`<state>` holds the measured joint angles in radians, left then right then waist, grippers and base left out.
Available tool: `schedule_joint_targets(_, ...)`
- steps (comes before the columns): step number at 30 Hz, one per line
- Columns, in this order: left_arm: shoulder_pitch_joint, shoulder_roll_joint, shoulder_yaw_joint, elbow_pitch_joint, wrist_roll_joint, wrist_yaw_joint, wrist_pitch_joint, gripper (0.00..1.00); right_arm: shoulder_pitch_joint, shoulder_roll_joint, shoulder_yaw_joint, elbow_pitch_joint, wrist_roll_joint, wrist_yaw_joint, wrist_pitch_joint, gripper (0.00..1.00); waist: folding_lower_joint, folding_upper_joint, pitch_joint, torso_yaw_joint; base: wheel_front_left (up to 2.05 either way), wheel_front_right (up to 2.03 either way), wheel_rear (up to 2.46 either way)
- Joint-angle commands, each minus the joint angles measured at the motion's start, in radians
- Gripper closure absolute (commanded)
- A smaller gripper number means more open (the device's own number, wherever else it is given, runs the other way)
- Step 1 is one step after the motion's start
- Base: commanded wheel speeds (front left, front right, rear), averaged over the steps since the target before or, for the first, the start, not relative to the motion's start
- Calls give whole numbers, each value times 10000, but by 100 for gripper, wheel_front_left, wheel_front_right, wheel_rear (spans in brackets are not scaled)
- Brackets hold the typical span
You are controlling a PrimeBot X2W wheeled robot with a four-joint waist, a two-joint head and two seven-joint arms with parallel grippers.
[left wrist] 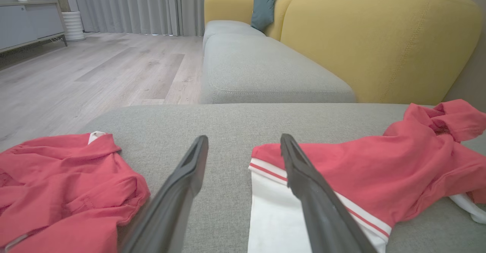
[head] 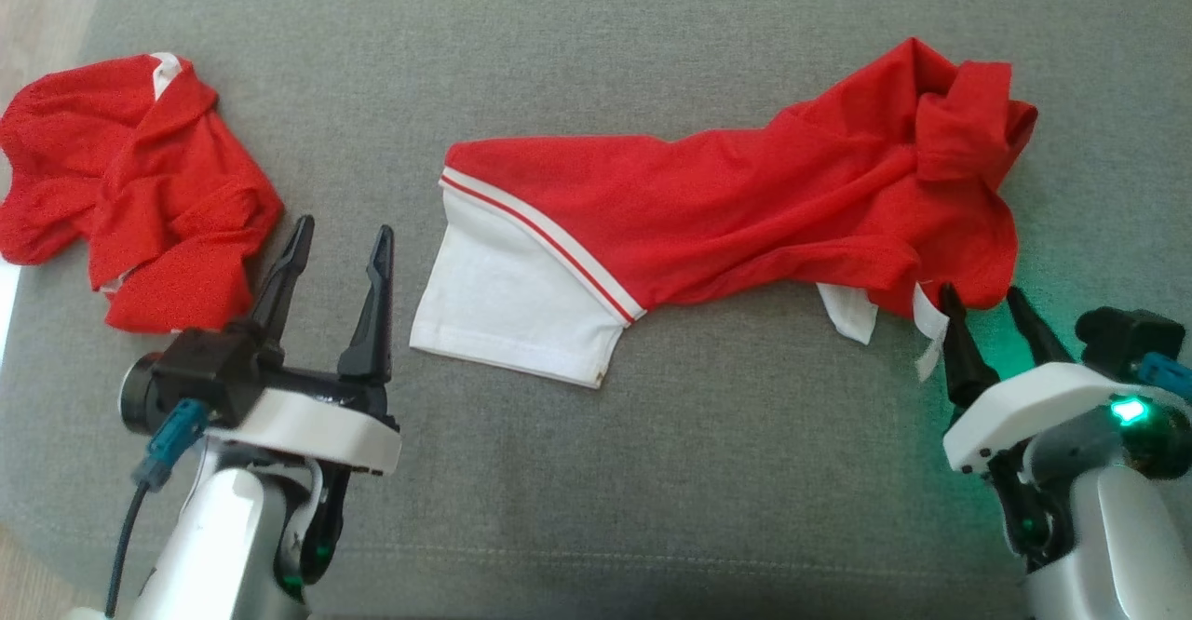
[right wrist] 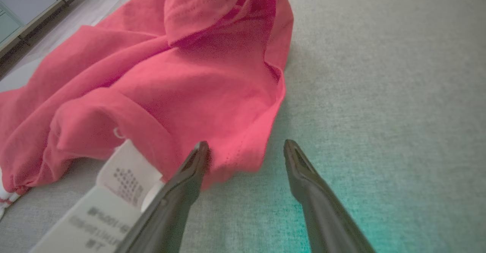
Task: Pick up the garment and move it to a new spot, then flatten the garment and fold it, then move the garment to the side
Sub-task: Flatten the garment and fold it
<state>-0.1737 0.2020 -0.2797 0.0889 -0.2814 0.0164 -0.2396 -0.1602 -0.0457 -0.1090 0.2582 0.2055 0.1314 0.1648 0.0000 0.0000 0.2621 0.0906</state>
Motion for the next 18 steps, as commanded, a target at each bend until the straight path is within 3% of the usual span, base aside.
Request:
schedule_joint_targets(1,-446,142,325,-280,76,-16,-94,0,-346,-68,270,-244,206,-7,84,36,0,0,2,-22,0,0,0)
schedule_joint_targets(2,-446,137,327,-263,74,-11,-104,0,-371,-66,354,-222,358,-7,129,92,0,0,-3,-42,0,0,0)
schedule_joint_targets(3,-442,134,328,-248,74,-5,-113,0,-385,-72,427,-243,482,-7,133,100,0,0,-7,-63,0,0,0)
schedule_joint_targets(11,-392,74,332,-117,1,-22,-168,0,88,-508,617,-1351,1136,-7,31,100,0,0,-132,-204,0,0,0)
schedule_joint_targets(18,-349,46,345,-62,7,-2,-195,0,777,-1013,-151,-2946,1046,-7,697,100,0,0,-256,-267,0,0,0)
